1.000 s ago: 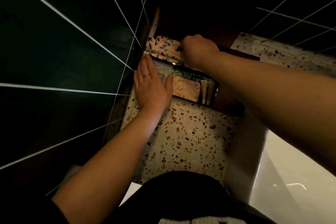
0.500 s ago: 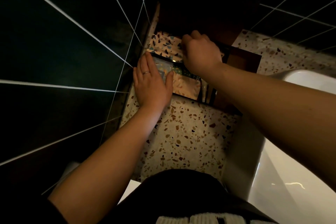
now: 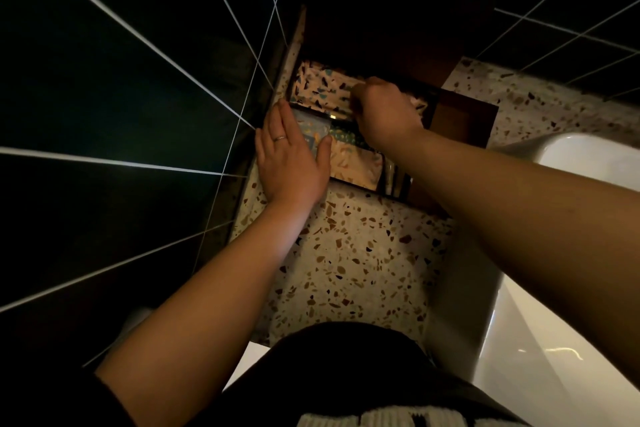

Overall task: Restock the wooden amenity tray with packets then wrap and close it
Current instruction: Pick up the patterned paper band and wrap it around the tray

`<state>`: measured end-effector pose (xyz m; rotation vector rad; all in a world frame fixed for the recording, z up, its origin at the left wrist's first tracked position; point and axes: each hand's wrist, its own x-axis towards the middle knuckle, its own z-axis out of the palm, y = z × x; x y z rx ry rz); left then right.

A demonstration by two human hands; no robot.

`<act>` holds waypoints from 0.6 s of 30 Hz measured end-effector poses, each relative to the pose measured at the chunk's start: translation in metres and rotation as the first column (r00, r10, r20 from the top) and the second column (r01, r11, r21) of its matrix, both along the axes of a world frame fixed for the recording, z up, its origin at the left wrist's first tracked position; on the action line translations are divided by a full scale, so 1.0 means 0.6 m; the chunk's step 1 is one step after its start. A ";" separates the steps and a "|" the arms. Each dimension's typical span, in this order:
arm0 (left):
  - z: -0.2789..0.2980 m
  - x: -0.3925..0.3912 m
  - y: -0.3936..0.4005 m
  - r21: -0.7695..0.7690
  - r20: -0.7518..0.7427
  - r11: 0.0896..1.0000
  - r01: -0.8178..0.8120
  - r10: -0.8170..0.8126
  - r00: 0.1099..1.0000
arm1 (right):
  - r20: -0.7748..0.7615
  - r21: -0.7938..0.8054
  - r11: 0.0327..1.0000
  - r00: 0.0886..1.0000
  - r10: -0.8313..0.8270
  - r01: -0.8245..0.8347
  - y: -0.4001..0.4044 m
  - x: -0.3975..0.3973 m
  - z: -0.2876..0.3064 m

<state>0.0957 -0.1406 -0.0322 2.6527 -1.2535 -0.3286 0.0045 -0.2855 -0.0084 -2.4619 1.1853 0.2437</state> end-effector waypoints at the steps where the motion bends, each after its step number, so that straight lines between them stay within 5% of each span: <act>1: 0.001 0.000 0.001 -0.003 -0.008 1.000 0.001 -0.001 1.000 | 0.008 0.020 1.000 1.000 -0.010 0.010 0.001 -0.001 0.003; 10: 0.029 0.009 -0.010 -0.025 -0.195 0.999 -0.025 0.020 0.981 | 0.212 0.204 0.946 0.932 -0.295 0.253 0.005 -0.058 0.071; 18: 0.063 0.032 -0.072 -0.169 -0.431 0.975 -0.146 0.060 0.900 | 0.273 0.456 0.713 0.678 -0.682 0.533 -0.017 -0.138 0.109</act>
